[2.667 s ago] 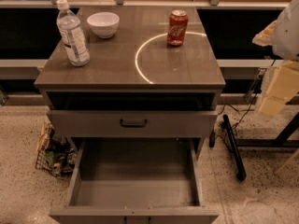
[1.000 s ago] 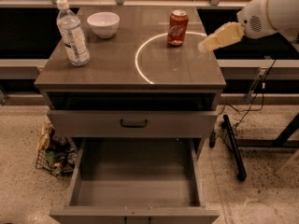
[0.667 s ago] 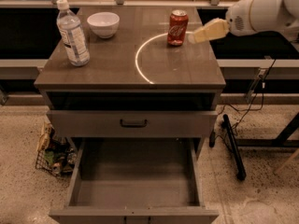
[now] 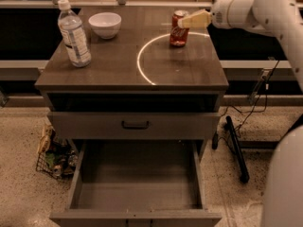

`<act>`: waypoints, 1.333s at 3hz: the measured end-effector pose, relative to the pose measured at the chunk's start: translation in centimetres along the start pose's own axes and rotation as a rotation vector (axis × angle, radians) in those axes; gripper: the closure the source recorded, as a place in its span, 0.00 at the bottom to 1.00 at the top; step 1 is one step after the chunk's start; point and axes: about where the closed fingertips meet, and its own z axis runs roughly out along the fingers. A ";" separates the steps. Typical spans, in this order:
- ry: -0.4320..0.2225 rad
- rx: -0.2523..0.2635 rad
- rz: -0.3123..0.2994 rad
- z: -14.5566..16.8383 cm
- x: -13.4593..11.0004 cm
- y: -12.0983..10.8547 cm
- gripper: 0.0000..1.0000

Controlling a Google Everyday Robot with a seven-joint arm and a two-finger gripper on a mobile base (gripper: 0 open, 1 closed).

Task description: Pick coke can

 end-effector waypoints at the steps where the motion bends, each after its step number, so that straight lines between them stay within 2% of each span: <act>1: -0.029 -0.047 0.023 3.2 -0.2 0.1 0.00; 2: -0.038 -0.126 0.045 7.0 0.3 1.6 0.02; 4: -0.027 -0.200 0.101 9.5 2.4 3.2 0.48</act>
Offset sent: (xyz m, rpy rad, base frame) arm 0.0730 0.0574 -0.0214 0.0888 0.0279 0.1589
